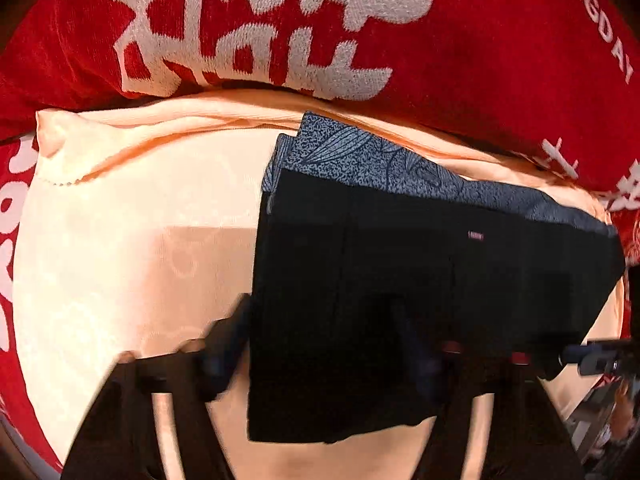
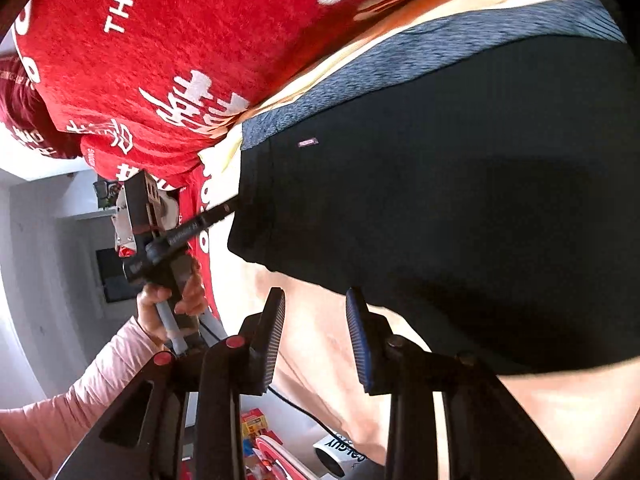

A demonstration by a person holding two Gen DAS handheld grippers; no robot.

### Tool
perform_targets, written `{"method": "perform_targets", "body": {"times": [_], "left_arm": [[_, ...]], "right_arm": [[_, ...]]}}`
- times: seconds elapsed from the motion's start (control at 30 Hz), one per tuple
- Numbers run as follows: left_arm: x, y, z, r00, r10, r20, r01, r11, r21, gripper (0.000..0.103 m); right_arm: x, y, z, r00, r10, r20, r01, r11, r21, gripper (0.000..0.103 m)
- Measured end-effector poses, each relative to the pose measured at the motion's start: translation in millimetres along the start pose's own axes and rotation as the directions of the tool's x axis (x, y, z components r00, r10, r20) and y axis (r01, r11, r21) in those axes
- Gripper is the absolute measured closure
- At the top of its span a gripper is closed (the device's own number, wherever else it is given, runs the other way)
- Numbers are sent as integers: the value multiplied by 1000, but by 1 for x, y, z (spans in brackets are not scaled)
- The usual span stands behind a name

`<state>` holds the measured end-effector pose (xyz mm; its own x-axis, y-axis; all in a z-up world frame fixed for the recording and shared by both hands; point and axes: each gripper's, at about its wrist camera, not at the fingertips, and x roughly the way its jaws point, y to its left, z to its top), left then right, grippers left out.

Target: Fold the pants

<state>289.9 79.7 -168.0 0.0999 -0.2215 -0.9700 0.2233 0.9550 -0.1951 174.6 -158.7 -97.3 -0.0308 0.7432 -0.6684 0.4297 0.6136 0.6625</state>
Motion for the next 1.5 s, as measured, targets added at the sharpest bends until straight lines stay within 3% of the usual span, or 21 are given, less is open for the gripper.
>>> {"method": "perform_targets", "body": {"times": [0.1,0.17,0.27,0.43,0.6,0.63,0.7,0.73,0.9,1.1,1.13,1.2,1.23,1.3,1.37,1.4,1.47,1.5], "left_arm": [[-5,10,-3,999,-49,11,49,999,-22,54],[-6,19,-4,998,-62,-1,62,998,-25,76],[-15,25,-14,994,-105,10,105,994,-25,87],[-19,39,-32,998,-63,-1,63,998,-4,90],[-24,46,-31,999,-45,30,48,996,-76,90],[-26,46,-29,998,-52,37,55,994,-91,90],[-30,46,-28,998,-42,52,47,994,-98,89],[-32,43,-28,997,-32,64,38,995,-97,89],[-27,32,-32,996,-10,94,25,987,-158,89],[-24,36,-52,991,34,128,0,966,-259,89],[-24,36,-55,990,40,135,-4,965,-263,88],[-25,36,-59,988,67,139,-26,960,-278,62],[-26,38,-62,985,87,148,-40,955,-293,40],[-29,41,-67,983,86,162,-32,950,-310,36],[-24,41,-76,986,73,149,-21,946,-324,36],[-25,43,-78,987,72,146,-19,943,-333,36],[-28,44,-83,986,80,149,-24,940,-341,36],[-30,44,-85,984,88,153,-31,940,-339,36]], "right_arm": [[12,9,6,1000,7,-17,-7,1000,-9,68],[24,17,9,999,5,-39,-6,1000,-22,68],[39,28,12,998,2,-66,-4,999,-39,68],[58,42,15,995,8,-98,-15,998,-63,68],[70,62,34,995,-49,-87,36,988,-148,67],[70,69,40,994,-78,-74,63,981,-185,58],[73,90,57,988,-154,-30,139,946,-292,42],[75,98,64,983,-183,-11,169,927,-336,40],[103,139,103,957,-290,16,254,808,-531,40],[149,158,136,916,-401,19,319,698,-641,40],[155,159,139,912,-411,16,322,689,-649,40],[167,162,143,900,-436,10,329,663,-673,40],[173,161,143,890,-455,8,336,644,-687,40],[186,159,145,875,-485,-5,342,623,-704,41],[195,154,148,862,-506,-26,347,627,-697,62],[196,152,148,865,-500,-50,334,647,-686,65],[192,156,144,870,-492,-33,333,634,-698,88],[185,161,143,878,-478,-18,328,629,-705,94]]}}
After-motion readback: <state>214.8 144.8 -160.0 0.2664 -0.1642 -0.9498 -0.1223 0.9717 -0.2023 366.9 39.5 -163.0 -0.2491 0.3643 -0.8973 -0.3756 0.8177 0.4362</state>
